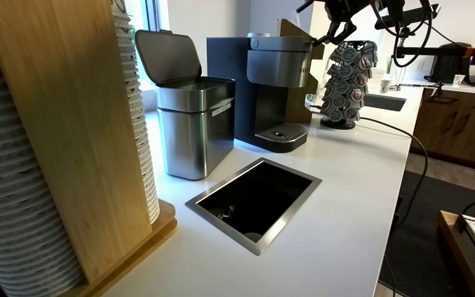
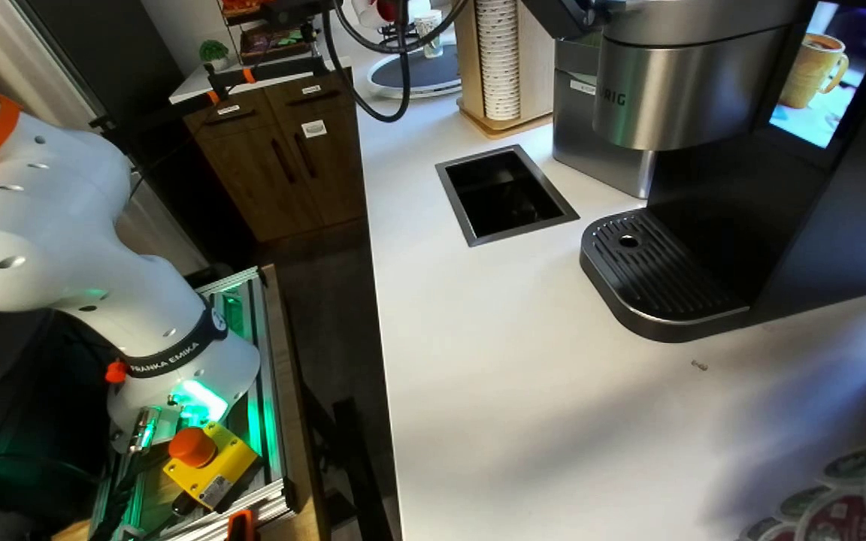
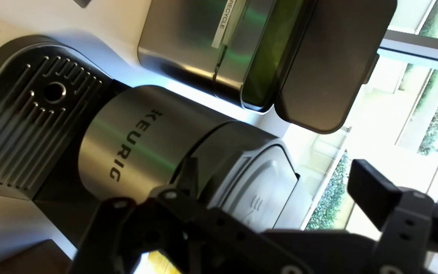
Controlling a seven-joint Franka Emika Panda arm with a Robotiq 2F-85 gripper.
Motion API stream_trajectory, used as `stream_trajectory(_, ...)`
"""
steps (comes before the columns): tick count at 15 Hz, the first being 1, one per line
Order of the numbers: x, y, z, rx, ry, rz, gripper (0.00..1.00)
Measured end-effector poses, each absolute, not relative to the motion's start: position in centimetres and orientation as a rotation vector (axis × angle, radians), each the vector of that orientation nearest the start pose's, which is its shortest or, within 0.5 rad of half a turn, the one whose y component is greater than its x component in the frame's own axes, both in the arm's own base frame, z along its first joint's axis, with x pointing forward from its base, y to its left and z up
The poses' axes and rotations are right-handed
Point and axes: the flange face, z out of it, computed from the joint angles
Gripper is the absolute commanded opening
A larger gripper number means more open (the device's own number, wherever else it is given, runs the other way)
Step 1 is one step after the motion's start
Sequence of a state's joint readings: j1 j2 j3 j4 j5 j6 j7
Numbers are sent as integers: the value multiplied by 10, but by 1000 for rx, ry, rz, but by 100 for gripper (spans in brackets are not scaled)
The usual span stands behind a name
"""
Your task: Open the lid of coffee maker, then remove the coffee pod from the coffeemaker and put it in the bin and finally close the lid of the bin
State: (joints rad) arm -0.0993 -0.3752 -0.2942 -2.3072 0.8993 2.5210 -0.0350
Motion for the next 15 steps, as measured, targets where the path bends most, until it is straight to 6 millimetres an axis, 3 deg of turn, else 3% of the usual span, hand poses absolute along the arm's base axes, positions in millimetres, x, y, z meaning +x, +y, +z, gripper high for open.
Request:
stream_trajectory(8,436,-209,550,-1968,1084,-853,100)
stream_trajectory(15,437,-213,593,-1924,1024,-954,100)
